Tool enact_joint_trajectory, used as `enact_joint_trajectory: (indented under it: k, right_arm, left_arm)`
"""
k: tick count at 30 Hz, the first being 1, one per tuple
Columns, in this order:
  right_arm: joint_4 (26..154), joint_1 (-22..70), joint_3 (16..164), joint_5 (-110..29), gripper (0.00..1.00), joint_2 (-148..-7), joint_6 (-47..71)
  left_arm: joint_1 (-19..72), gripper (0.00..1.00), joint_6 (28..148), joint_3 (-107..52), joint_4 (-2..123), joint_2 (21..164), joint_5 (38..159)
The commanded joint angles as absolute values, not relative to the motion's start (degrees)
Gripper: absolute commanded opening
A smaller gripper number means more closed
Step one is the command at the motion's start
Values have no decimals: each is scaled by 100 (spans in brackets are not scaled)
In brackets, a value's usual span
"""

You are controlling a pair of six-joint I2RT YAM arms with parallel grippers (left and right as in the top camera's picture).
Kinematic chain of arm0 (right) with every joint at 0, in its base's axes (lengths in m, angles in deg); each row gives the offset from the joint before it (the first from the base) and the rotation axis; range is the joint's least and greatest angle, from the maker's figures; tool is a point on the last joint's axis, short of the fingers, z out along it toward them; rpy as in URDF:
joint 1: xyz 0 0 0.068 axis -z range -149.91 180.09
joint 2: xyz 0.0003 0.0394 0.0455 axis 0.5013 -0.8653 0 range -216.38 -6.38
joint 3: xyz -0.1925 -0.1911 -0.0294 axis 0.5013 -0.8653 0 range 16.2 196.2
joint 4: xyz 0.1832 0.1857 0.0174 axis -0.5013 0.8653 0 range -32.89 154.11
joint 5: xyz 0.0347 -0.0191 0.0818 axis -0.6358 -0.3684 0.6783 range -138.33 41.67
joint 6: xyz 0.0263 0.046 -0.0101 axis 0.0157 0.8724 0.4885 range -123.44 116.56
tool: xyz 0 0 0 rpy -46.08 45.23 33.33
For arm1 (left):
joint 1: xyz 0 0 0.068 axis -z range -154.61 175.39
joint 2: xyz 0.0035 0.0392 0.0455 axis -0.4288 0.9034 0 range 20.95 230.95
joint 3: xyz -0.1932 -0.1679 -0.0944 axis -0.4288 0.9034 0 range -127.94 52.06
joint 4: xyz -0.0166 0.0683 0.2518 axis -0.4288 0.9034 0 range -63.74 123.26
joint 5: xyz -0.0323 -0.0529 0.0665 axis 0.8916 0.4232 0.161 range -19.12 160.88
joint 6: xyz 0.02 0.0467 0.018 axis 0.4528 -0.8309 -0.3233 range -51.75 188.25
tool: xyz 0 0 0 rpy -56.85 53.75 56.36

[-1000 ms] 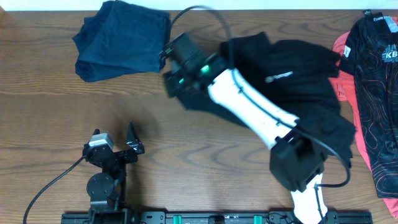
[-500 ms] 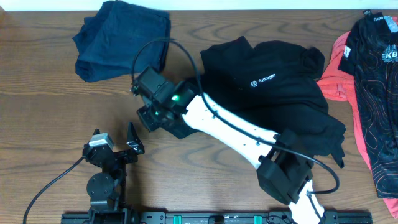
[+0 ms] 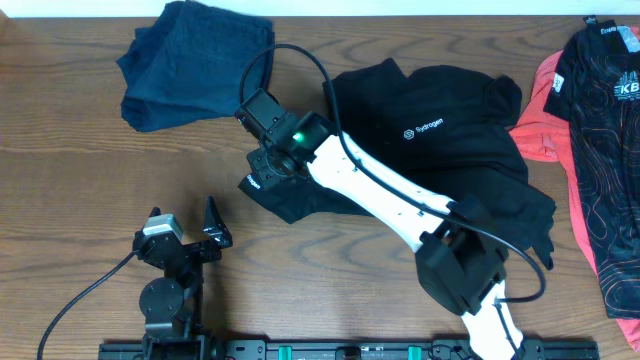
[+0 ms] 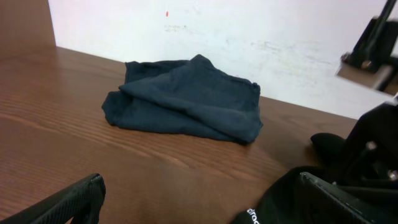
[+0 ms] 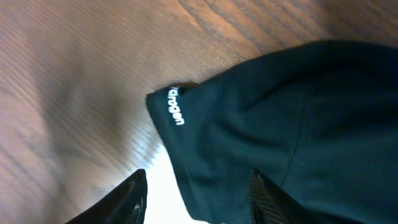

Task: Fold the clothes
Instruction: 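Drag the black shirt leftward with the right gripper to table center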

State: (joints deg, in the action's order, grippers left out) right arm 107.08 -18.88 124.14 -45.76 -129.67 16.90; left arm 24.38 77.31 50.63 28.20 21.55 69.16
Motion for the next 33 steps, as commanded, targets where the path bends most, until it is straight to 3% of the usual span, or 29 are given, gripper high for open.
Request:
enact_joint_trajectory:
  k: [1, 8, 27, 29, 33]
  right_arm:
    - [10597, -1958, 12440, -4585, 49, -13330, 1666]
    - [10203, -1982, 12440, -4150, 56, -13909, 1498]
    - [9930, -2374, 12438, -4034, 56, -14442, 1467]
    - [9926, -2424, 12438, -4036, 51, -14527, 1476]
    - [9904, -2507, 12438, -4032, 17, -14571, 1478]
  left_arm:
    - [2446, 98, 7685, 5183, 3029, 2124, 6827]
    - [2446, 98, 7685, 5183, 3029, 2124, 6827]
    - [2446, 98, 7683, 5183, 3029, 2124, 6827]
    - [2446, 98, 7685, 5183, 3029, 2124, 6827]
    - [2446, 98, 7683, 5183, 3029, 2124, 6827]
